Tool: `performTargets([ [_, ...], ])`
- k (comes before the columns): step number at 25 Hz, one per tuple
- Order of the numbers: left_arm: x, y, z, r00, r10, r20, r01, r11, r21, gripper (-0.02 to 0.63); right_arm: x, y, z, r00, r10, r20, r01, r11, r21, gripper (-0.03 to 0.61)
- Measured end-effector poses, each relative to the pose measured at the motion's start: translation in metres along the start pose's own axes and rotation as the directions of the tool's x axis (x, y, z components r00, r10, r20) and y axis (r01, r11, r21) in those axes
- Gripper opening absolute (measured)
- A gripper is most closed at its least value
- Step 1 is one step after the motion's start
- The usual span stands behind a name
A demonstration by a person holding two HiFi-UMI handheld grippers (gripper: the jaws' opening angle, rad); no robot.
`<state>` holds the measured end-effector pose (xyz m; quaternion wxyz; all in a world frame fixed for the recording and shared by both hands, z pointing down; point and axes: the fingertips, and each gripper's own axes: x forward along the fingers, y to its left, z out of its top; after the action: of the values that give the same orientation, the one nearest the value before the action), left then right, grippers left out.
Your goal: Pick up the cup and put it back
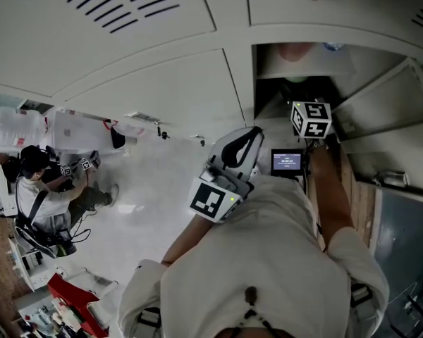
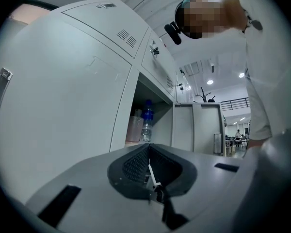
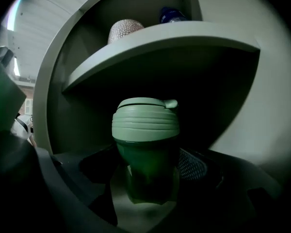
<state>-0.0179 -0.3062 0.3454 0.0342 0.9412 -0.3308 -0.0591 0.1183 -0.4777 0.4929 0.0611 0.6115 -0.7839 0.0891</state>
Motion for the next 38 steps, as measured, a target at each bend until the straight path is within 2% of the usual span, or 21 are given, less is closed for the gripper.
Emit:
performTargets([
  [8,0.005,0.005,-0.002,1.000,-0.002,-0.019,0.002,1.000,0.006,0.009,0.026,-0.005,-0.005,1.000,0.004,0.015,-0.004,1.000,0.012,0.357],
  [19,0.010,0.008,-0.005,1.000,-0.008,-0.018,0.008,1.000,-0.004,0.009,0.029,0.003,-0.012,0.999,0.032,-0.005,-0.032,0.999,0.005,0.356],
  [26,0.014,0.002,-0.013,0.999,-0.027,-0.019,0.027,0.999,-0.019,0.009,0.009,0.003,-0.013,0.999,0.042,-0.023,-0.041,0.998,0.046,0.356],
  [32,0.016,-0.009,-0.016,0.999,-0.047,-0.020,0.047,0.999,-0.024,0.009,-0.032,0.012,-0.018,0.998,0.059,-0.018,-0.057,0.993,0.102,0.353],
  [33,0.017,-0.011,-0.017,0.998,-0.050,-0.023,0.049,0.998,-0.029,0.009,-0.041,0.014,-0.015,0.998,0.062,-0.009,-0.060,0.993,0.103,0.341],
  [35,0.018,-0.017,-0.020,0.998,-0.057,-0.031,0.056,0.998,-0.040,0.009,-0.060,0.016,-0.007,0.999,0.050,0.018,-0.051,0.994,0.097,0.219],
  [38,0.019,-0.028,-0.028,0.997,-0.066,-0.043,0.064,0.996,-0.057,0.009,-0.090,0.017,0.007,0.998,0.031,0.061,-0.037,0.995,0.097,0.089],
])
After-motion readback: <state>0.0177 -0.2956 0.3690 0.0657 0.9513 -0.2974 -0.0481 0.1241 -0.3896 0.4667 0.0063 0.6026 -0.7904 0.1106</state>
